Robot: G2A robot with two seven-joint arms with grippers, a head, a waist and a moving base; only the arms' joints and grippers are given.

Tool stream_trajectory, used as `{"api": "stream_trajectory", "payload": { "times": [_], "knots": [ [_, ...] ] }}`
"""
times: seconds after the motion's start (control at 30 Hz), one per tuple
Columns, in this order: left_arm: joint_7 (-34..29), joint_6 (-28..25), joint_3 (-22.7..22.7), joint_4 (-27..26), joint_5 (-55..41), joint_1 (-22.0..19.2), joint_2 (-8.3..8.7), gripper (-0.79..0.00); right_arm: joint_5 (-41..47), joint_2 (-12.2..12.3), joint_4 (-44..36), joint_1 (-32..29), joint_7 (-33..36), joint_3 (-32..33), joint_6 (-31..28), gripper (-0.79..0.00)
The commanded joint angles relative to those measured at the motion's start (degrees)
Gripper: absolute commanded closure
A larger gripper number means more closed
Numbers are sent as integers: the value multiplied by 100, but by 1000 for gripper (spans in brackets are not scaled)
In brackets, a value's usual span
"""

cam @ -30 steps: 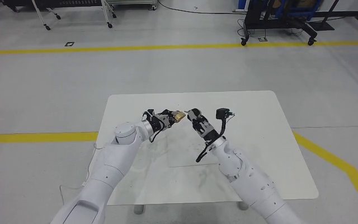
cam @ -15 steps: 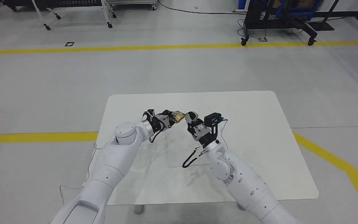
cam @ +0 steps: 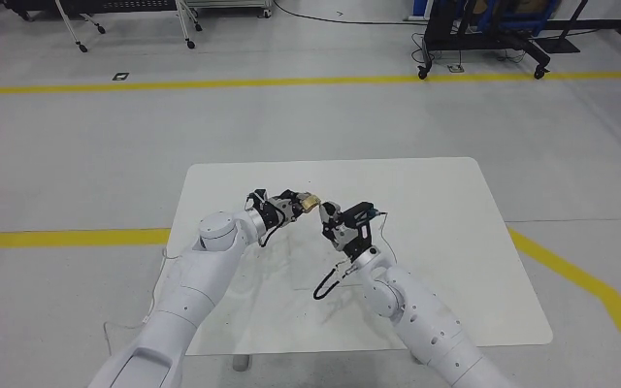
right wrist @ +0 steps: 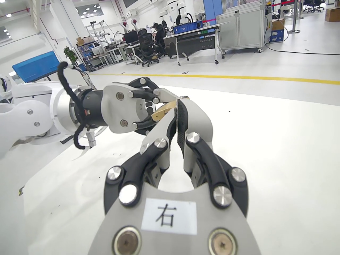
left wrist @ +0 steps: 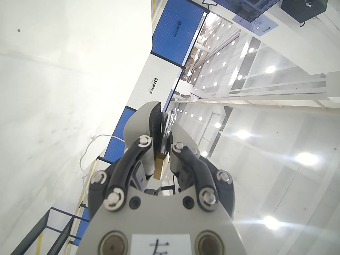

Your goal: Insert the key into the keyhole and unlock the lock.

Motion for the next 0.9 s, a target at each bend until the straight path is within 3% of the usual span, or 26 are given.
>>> {"api": "stream_trajectory", "payload": {
  "times": [0.0,0.1,0.27,0.37,0.43,0.5,0.63,0.87],
  "knots": [
    [-6,-1,-4,-4,-6,5,-2,0,-30,-1,-7,-24,66,27,55,0],
    [-1,-15,-15,-10,1,6,-1,0,242,-16,-42,-74,201,89,5,0],
    [-7,-136,-45,-58,-2,33,0,0,2165,-29,-317,-229,945,508,-539,0],
    [-29,-241,-68,-89,14,59,5,0,3876,17,-503,-350,2171,880,-941,0],
    [-79,-289,-77,-108,16,64,7,0,5128,59,-526,-374,3243,1146,-766,0],
    [-155,-335,-64,-129,59,70,9,0,5800,102,-514,-316,4123,1321,-461,0],
    [-281,-400,-8,-131,275,53,22,0,6423,147,-423,-235,5083,1447,-309,0],
    [-504,-512,-23,-84,399,35,46,0,6607,187,-440,-214,5476,1507,-193,0]
  ]
}}
